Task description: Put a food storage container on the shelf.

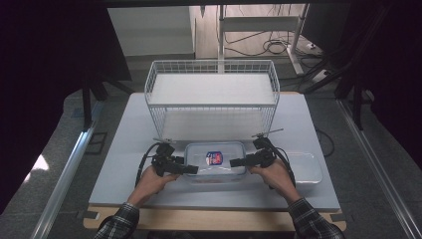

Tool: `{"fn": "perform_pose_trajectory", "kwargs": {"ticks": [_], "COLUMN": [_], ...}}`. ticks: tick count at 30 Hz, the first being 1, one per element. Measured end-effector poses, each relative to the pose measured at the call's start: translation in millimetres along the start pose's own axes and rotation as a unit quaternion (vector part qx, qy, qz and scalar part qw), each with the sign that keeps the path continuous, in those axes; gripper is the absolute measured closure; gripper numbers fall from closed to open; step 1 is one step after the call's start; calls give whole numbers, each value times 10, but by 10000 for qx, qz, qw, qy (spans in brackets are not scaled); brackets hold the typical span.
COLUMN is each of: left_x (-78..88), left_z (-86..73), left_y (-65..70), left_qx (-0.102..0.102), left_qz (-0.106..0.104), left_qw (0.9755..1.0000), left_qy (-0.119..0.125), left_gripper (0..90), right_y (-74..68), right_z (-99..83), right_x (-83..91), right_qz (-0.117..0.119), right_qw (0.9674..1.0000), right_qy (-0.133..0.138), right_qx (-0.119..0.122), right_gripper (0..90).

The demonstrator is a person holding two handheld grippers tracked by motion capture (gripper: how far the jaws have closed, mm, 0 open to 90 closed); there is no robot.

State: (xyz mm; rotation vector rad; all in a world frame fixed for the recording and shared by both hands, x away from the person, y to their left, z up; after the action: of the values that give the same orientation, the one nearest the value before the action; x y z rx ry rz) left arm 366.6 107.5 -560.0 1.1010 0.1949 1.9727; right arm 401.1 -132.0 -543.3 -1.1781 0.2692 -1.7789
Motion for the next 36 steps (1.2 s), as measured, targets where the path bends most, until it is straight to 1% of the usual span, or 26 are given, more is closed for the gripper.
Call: {"fn": "perform_pose_trajectory", "kwargs": {"ticks": [3,5,6,8,10,12,16,19,20,21,25,29,32,34,36], "left_x": [37,73,89,125,179,220,272,316,318,317,305,311,328,336,348], "left_z": [-5,-10,-19,-38,-55,-72,-100,-132,-133,-129,-108,-95,-84,-76,-59], "left_y": [8,-4,-6,-2,1,18,87,122,133,141,160,165,170,171,177], "left_qx": [88,219,196,199,288,261,173,121,111,103,150,211,172,189,214], "left_qz": [36,-36,-67,-112,-167,-184,-61,-102,-75,-30,120,251,391,408,402], "left_qw": [9999,9998,9998,9997,9993,9991,9991,9984,9983,9983,9976,9968,9961,9959,9955], "left_qy": [-61,-19,-21,21,166,263,391,535,561,571,663,734,779,780,828], "left_gripper": [154,203,221,257,329,388,439,494,501,502,490,485,482,483,486], "right_y": [-10,-11,-14,-6,0,-22,-96,-136,-145,-155,-204,-237,-261,-276,-284], "right_z": [0,-13,-21,-32,-37,-40,-78,-129,-150,-166,-198,-206,-190,-177,-159], "right_x": [44,80,95,124,161,208,260,315,334,344,351,349,352,353,362], "right_qz": [7,48,89,204,321,348,253,290,338,338,128,50,39,-15,-19], "right_qw": [10000,9999,9997,9993,9988,9988,9995,9993,9991,9991,9992,9986,9979,9972,9966], "right_qy": [-23,-8,15,57,107,153,159,220,235,272,371,511,628,697,771], "right_qx": [-83,-135,-206,-300,-348,-312,-134,-20,-20,-11,65,111,163,270,293], "right_gripper": [219,266,284,327,383,421,452,505,513,515,513,520,532,530,531]}}
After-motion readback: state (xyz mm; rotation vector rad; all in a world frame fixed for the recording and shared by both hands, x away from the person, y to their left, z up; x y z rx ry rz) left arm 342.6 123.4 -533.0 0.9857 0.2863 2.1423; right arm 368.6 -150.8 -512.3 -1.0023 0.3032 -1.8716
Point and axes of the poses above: each handheld gripper's, and its own axes: x roughly backward along the jaws, z roughly out of its top, y roughly to its right, the point moved 7 cm from there along -x, roughly forward along the jaws, and after that the axes turned 7 degrees about z, right-handed, at the moved point
